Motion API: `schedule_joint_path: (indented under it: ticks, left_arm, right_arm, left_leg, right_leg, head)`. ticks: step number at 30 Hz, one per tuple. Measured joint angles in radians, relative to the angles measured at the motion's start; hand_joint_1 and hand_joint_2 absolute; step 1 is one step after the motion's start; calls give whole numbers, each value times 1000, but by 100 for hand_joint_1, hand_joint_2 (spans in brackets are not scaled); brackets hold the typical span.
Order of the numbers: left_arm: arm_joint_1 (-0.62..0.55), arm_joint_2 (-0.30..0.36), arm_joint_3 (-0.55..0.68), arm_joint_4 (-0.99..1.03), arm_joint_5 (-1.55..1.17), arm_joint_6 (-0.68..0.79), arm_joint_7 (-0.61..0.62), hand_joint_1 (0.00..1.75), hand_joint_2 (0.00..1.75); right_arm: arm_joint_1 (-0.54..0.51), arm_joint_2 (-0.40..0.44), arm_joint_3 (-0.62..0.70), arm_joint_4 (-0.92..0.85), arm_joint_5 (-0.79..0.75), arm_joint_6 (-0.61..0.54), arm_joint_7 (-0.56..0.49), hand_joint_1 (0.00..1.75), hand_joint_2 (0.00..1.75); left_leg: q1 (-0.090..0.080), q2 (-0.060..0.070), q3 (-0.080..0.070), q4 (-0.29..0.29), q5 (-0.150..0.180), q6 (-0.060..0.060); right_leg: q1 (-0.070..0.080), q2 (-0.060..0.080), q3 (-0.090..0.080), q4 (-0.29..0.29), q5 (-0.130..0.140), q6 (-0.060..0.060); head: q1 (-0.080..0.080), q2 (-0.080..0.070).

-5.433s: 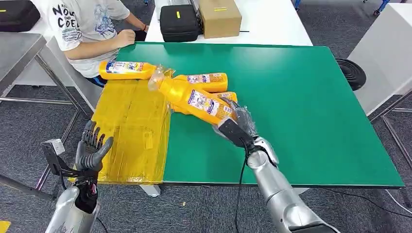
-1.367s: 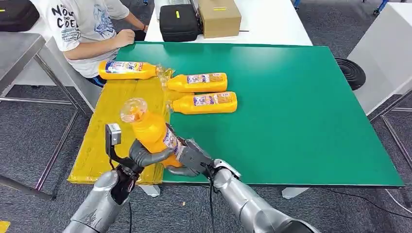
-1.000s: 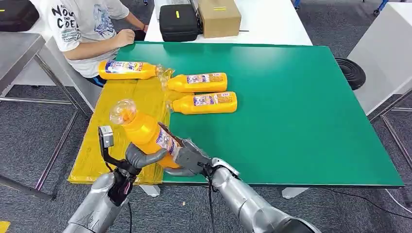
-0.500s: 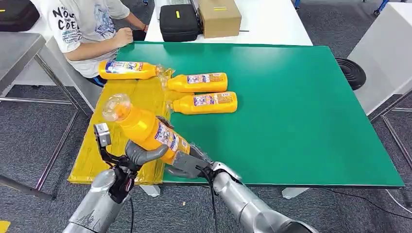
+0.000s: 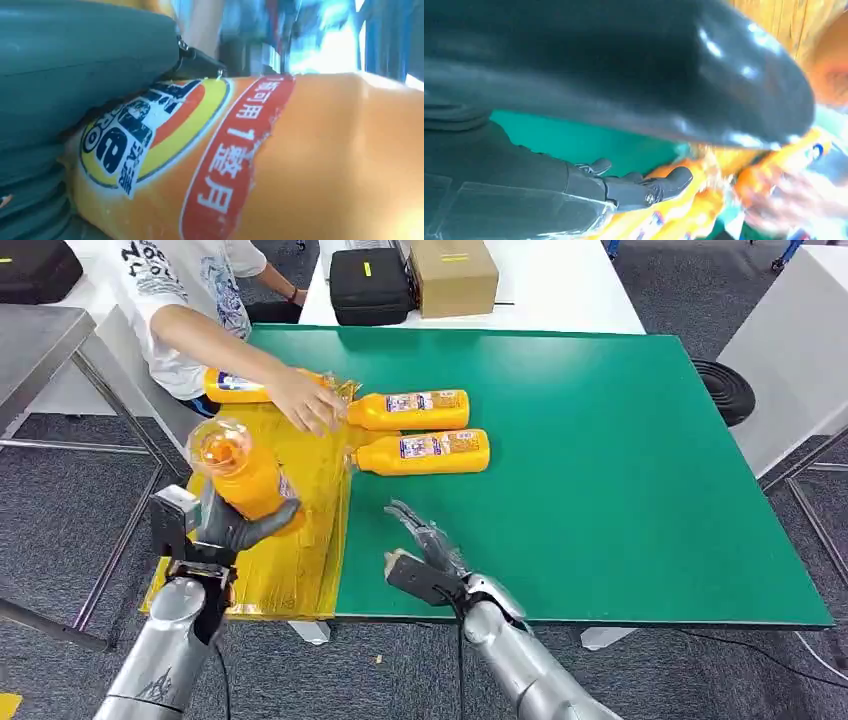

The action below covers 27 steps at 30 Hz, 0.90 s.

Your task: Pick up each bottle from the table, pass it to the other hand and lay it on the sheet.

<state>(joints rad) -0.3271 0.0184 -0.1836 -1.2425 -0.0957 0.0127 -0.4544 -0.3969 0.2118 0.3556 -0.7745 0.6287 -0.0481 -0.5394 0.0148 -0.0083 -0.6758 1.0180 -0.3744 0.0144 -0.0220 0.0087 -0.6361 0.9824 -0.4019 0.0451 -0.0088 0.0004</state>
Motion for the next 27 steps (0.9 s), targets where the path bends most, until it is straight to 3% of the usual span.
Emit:
schedule_joint_path:
  ticks: [3, 4, 12, 17, 22, 27]
  left_arm:
    - [-58, 41, 39, 1, -232, 125, 21, 175, 175]
    - [-80, 52, 46, 5, -291, 158, 28, 175, 175]
    - [-209, 109, 55, 67, -584, 288, 107, 175, 175]
    - [-267, 147, 20, 136, -785, 235, 181, 175, 175]
    - [-269, 162, -14, 177, -823, 213, 193, 175, 175]
    - [-268, 187, -59, 222, -836, 85, 197, 175, 175]
  right_arm:
    - [71, -21, -27, -124, 8, 11, -2, 0, 0]
    - [91, -26, -33, -158, 12, 13, -2, 0, 175]
    - [193, -40, -71, -434, -7, 35, -37, 0, 175]
    - [224, -41, -86, -600, -72, 42, -76, 0, 175]
    - [248, -40, -104, -676, -100, 41, -93, 0, 175]
    - [268, -35, -137, -736, -146, 27, -126, 0, 175]
  left_leg:
    - [0, 0, 0, 0, 0, 0]
    - [0, 0, -1, 0, 0, 0]
    - [0, 0, -1, 0, 1, 0]
    - [0, 0, -2, 0, 1, 0]
    - [0, 0, -3, 0, 0, 0]
    - [0, 0, -3, 0, 0, 0]
  right_leg:
    - [0, 0, -1, 0, 0, 0]
    - [1, 0, -1, 0, 0, 0]
    - [0, 0, -1, 0, 1, 0]
    - [0, 0, -2, 0, 1, 0]
    - [0, 0, -3, 0, 1, 0]
    - [0, 0, -3, 0, 0, 0]
  head:
    - [0, 0]
    - [0, 0]
    - [0, 0]
    - [0, 0]
    - [0, 0]
    - [0, 0]
